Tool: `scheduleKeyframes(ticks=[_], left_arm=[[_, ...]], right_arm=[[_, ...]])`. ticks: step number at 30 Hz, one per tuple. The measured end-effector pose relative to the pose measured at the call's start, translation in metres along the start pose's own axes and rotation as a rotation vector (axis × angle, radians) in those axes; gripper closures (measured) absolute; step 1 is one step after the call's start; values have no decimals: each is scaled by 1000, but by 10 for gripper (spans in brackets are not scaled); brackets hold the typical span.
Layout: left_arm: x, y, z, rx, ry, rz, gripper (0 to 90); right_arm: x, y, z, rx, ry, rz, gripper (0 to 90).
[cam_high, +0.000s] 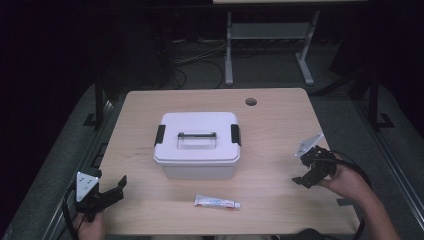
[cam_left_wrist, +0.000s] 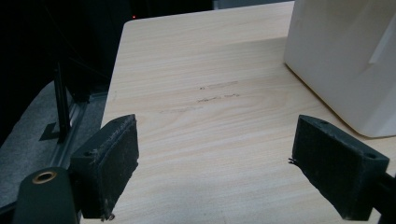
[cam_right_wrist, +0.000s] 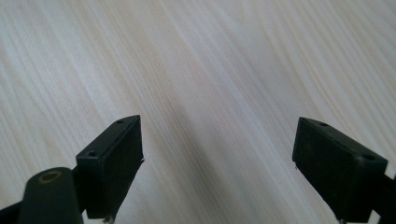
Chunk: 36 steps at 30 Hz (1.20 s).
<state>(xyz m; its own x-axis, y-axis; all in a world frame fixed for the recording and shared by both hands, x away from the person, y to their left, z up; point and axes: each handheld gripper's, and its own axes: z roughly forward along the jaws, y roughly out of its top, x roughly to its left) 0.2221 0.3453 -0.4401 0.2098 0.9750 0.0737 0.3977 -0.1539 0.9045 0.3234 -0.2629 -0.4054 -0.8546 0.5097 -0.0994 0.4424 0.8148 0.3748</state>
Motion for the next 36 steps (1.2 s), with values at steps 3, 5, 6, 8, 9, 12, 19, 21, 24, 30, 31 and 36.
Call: scheduleKeyframes(ticks=[3, 5, 6, 8, 9, 12, 19, 21, 24, 30, 31, 36], left_arm=[[0, 0, 0, 2, 0, 1, 141], [0, 0, 0, 4, -1, 3, 141], [-1, 0, 0, 1, -1, 5, 141], [0, 0, 0, 1, -1, 4, 140], [0, 0, 0, 1, -1, 4, 140], [-1, 0, 0, 3, -1, 6, 141], [-1, 0, 1, 1, 0, 4, 140], [0, -1, 1, 5, 1, 2, 141], [1, -1, 1, 3, 3, -4, 141], [1, -1, 1, 4, 4, 0, 141], [1, -1, 1, 4, 4, 0, 141], [4, -2, 0, 7, 9, -9, 141]], right_arm=[[0, 4, 3, 24, 11, -39, 158], [-1, 7, 5, 47, 22, -55, 159], [-4, 9, 6, 66, 25, -68, 165], [-6, 11, 6, 69, 35, -78, 167], [-6, 11, 6, 69, 35, -78, 167], [-8, 16, 3, 78, 59, -100, 166], [-11, 30, -3, 103, 46, -140, 158], [-11, 35, -6, 99, 40, -148, 158], [-10, 43, -10, 89, 39, -178, 175], [-5, 62, -20, 93, 30, -251, 201], [-5, 62, -20, 93, 30, -251, 201], [-7, 80, -28, 74, 38, -252, 196]])
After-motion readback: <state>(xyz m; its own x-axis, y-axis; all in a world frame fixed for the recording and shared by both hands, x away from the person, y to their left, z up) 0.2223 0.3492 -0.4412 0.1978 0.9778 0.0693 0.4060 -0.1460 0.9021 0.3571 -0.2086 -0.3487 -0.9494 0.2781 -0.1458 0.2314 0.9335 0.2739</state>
